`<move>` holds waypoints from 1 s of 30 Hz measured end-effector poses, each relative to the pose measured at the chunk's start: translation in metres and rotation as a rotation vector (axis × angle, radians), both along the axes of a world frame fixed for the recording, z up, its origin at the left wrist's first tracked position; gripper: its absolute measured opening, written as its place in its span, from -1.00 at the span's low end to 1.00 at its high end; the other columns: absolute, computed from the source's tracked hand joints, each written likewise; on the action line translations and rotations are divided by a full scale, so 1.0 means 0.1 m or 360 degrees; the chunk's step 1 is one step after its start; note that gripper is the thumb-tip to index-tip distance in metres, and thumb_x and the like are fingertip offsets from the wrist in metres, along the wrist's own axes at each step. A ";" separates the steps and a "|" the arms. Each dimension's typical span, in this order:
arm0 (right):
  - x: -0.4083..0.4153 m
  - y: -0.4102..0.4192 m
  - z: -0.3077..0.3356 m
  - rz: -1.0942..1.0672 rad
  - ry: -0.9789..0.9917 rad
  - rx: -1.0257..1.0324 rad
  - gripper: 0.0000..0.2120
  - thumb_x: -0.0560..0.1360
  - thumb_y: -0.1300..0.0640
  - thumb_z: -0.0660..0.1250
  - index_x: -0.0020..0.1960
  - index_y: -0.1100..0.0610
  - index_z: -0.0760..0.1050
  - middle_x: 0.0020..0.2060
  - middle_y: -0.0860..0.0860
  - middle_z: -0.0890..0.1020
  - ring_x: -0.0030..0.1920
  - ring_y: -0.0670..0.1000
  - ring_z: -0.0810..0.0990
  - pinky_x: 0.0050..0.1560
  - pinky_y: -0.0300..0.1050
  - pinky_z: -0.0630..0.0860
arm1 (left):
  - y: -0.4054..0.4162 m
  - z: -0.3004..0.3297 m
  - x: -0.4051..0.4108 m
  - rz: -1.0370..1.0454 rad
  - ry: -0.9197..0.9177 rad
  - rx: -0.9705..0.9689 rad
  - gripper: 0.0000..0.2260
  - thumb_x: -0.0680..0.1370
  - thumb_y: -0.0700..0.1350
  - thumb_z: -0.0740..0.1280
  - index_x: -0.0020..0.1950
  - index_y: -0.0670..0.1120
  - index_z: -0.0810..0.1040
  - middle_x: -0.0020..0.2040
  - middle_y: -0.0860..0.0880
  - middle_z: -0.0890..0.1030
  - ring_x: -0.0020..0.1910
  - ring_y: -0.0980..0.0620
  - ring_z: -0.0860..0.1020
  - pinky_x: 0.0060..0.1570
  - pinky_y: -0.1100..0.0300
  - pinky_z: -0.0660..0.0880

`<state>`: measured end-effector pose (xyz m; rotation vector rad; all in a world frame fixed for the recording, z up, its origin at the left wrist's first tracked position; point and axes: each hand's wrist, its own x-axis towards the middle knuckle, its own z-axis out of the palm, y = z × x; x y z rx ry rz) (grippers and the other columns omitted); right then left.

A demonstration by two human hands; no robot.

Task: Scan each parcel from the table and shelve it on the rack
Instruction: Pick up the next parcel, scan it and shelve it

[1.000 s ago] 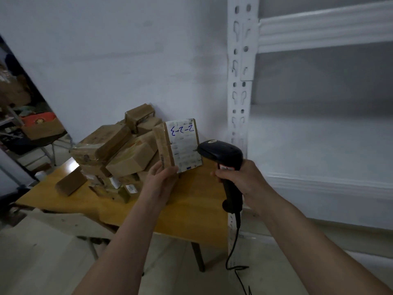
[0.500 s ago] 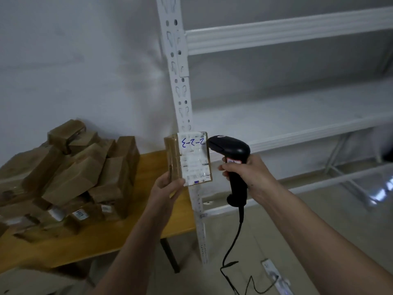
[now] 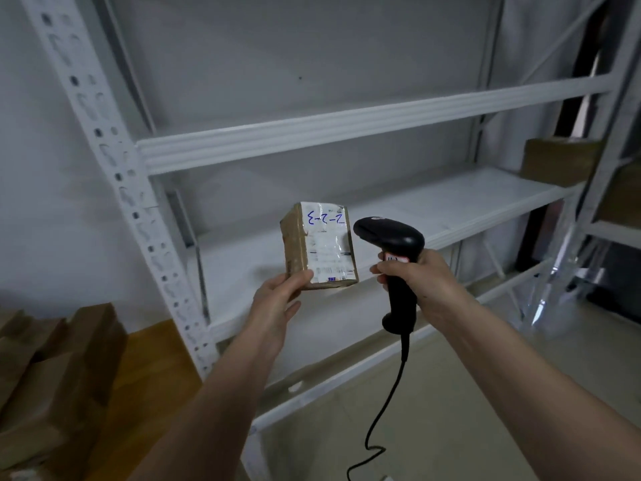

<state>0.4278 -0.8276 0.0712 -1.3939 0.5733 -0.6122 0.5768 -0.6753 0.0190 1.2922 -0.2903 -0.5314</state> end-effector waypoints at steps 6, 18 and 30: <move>-0.16 -1.08 0.38 -0.0110 -0.0060 -0.0101 -0.87 0.39 0.35 0.43 -0.08 0.25 0.57 -0.08 0.26 0.67 -0.20 0.08 0.62 0.06 0.05 0.56 | -1.17 0.39 -0.04 -0.0063 -0.0094 0.0053 -0.67 0.38 0.02 0.51 0.06 -0.10 0.64 0.01 -0.01 0.68 0.10 0.06 0.58 0.23 0.08 0.46; -0.29 -2.57 0.93 -0.0373 -0.0169 -0.0015 -0.80 0.41 0.36 0.41 0.02 0.26 0.53 -0.04 0.26 0.66 -0.11 0.13 0.63 0.06 0.04 0.56 | -2.81 0.84 0.04 -0.0265 -0.0123 0.0159 -0.46 0.12 0.22 0.57 -0.03 -0.07 0.67 -0.24 0.06 0.71 -0.02 0.03 0.64 0.07 0.14 0.54; -0.24 -3.15 0.68 -0.0612 -0.0079 0.0091 -0.69 0.43 0.33 0.40 0.15 0.25 0.48 -0.03 0.22 0.65 -0.01 0.16 0.63 0.08 0.04 0.55 | -3.68 0.61 0.29 -0.0561 0.0190 0.0241 -0.60 0.38 0.11 0.50 0.01 -0.14 0.52 -0.02 -0.18 0.62 -0.04 -0.07 0.60 0.05 0.07 0.52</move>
